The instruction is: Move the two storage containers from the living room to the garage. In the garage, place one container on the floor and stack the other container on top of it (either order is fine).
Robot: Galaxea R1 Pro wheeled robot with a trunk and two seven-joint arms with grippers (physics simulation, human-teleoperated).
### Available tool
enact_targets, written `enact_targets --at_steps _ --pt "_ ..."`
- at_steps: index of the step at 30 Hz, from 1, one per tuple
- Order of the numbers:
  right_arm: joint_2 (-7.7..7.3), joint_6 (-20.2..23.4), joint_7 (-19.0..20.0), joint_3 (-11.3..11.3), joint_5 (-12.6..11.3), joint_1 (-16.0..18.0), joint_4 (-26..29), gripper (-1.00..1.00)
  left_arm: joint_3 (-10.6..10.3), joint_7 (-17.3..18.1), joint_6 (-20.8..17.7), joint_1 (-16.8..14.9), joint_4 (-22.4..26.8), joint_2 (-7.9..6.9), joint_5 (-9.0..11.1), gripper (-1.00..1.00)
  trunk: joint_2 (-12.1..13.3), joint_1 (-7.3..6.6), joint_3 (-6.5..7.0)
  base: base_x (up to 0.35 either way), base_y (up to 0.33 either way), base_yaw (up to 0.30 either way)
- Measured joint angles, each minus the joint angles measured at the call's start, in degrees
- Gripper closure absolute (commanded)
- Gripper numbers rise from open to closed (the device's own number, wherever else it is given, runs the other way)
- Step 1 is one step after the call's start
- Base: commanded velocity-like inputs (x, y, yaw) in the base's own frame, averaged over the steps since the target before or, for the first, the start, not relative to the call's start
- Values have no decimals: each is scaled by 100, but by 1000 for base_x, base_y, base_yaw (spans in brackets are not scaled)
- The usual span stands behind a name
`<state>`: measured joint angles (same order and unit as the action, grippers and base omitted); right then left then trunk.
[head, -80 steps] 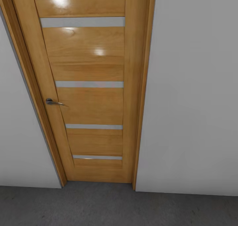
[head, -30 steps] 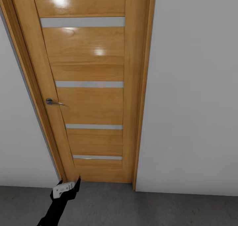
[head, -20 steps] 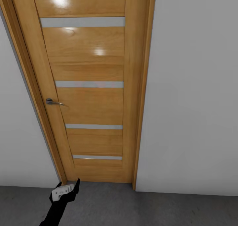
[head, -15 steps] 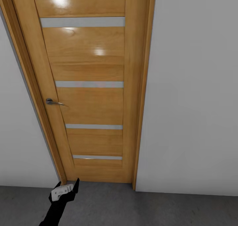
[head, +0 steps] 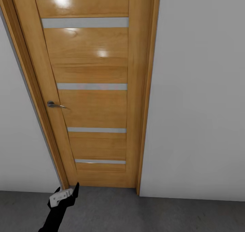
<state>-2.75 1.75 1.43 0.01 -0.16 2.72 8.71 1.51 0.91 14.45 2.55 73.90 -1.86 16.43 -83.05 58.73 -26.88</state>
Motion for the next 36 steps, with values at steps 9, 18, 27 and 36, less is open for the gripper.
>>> enact_targets --at_steps 9,18,27,36 --pt "-1 -1 0 0 0 0 0 -100 10 1 -1 1 -76 -9 -640 -100 0 0 0 0 0 0" --pt "1 -4 0 0 0 0 0 -100 11 -3 5 0 -164 -12 -957 -100 0 0 0 1 0 0" --pt "3 -4 0 0 0 0 0 -100 10 -3 15 0 -278 -14 -985 -100 0 -2 0 122 0 0" --pt "2 -4 0 0 7 0 0 -100 -2 -2 13 0 -465 -9 -987 -100 0 -1 0 175 0 0"
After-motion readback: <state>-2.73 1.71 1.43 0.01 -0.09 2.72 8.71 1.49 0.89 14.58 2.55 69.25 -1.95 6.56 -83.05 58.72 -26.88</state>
